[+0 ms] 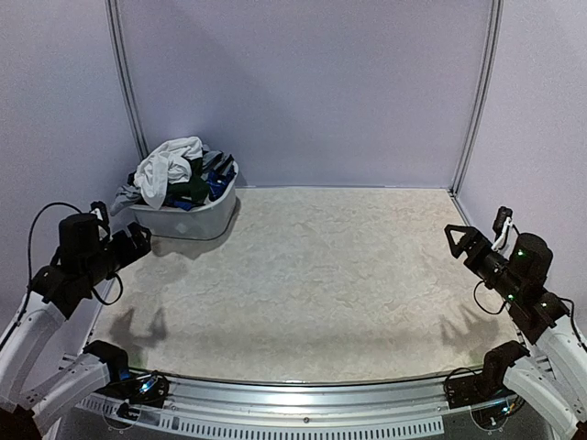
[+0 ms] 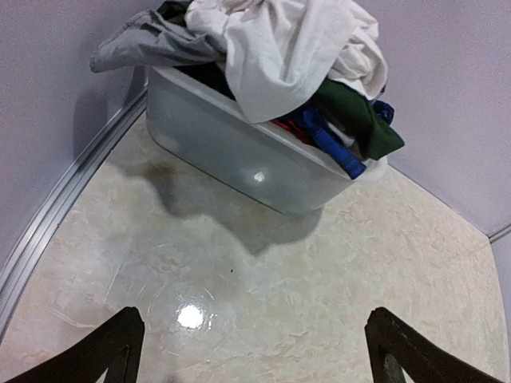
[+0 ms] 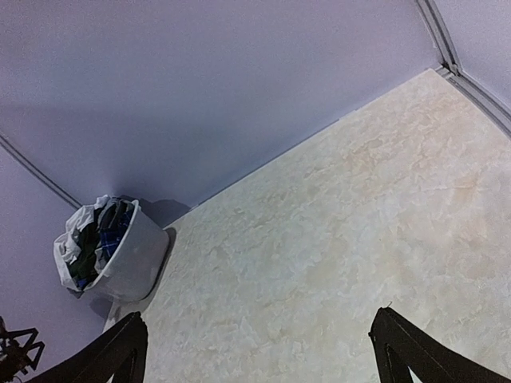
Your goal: Fold and stack the mixed laundry pile
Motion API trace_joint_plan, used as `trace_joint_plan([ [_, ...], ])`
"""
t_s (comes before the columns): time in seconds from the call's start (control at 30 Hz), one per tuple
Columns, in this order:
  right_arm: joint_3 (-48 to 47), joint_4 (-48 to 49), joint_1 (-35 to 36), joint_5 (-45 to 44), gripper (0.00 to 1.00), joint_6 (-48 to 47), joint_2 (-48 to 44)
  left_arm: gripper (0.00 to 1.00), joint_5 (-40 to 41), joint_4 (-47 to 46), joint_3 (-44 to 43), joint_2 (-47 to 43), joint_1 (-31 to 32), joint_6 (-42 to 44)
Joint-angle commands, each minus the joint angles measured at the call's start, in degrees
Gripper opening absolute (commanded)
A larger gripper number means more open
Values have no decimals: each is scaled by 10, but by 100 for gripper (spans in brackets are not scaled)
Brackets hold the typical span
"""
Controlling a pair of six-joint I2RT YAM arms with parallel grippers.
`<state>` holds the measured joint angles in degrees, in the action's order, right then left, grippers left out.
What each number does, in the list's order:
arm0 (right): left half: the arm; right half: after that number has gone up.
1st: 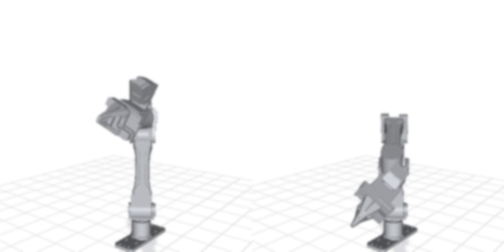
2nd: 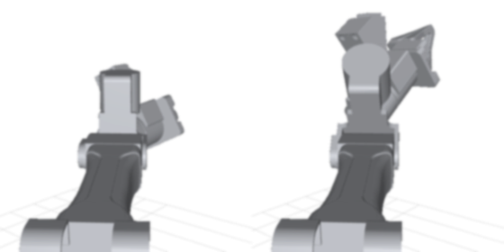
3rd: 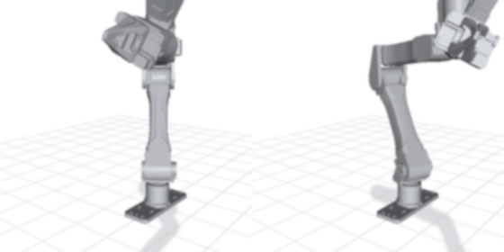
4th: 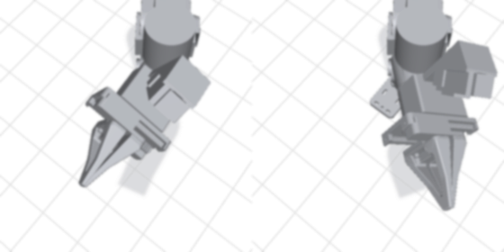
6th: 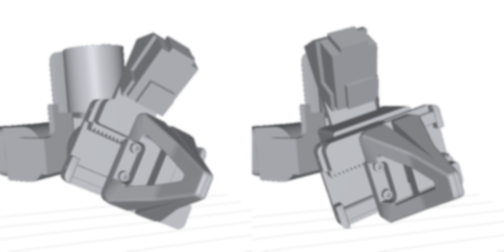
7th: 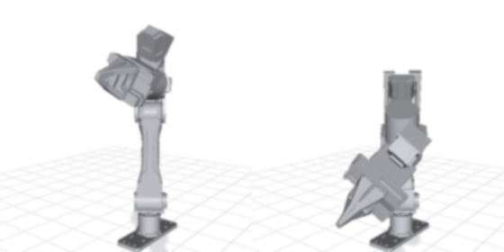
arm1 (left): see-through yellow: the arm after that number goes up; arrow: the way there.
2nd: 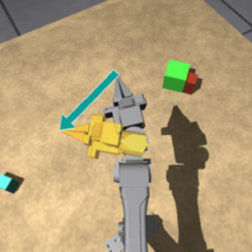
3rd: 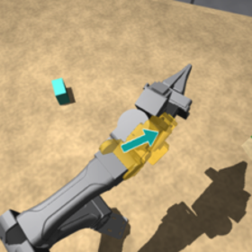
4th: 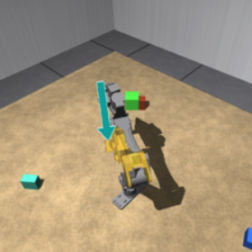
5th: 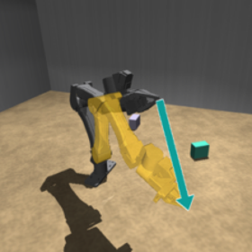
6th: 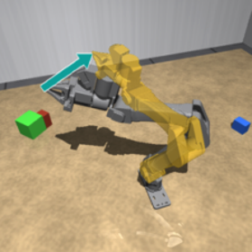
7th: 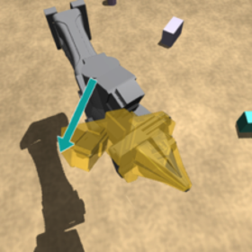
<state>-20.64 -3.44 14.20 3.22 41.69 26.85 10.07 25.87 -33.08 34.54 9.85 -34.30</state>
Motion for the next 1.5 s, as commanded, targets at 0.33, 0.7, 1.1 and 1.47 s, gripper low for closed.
trace_joint_plan([
  [0.33, -46, -14, 24, 6, 99, 1, 141, 96, 198, 33, -157, 114, 116, 93],
  [0.7, -69, 13, 138, -79, 99, -28, 241, 94, 238, 78, -383, 326, 116, 148],
  [1.1, -58, 14, 142, -29, 99, -30, 207, 80, 130, 148, -581, 558, 16, 147],
  [1.47, -53, 14, 142, -16, 99, -26, 196, 74, 110, 158, -633, 617, -3, 132],
])
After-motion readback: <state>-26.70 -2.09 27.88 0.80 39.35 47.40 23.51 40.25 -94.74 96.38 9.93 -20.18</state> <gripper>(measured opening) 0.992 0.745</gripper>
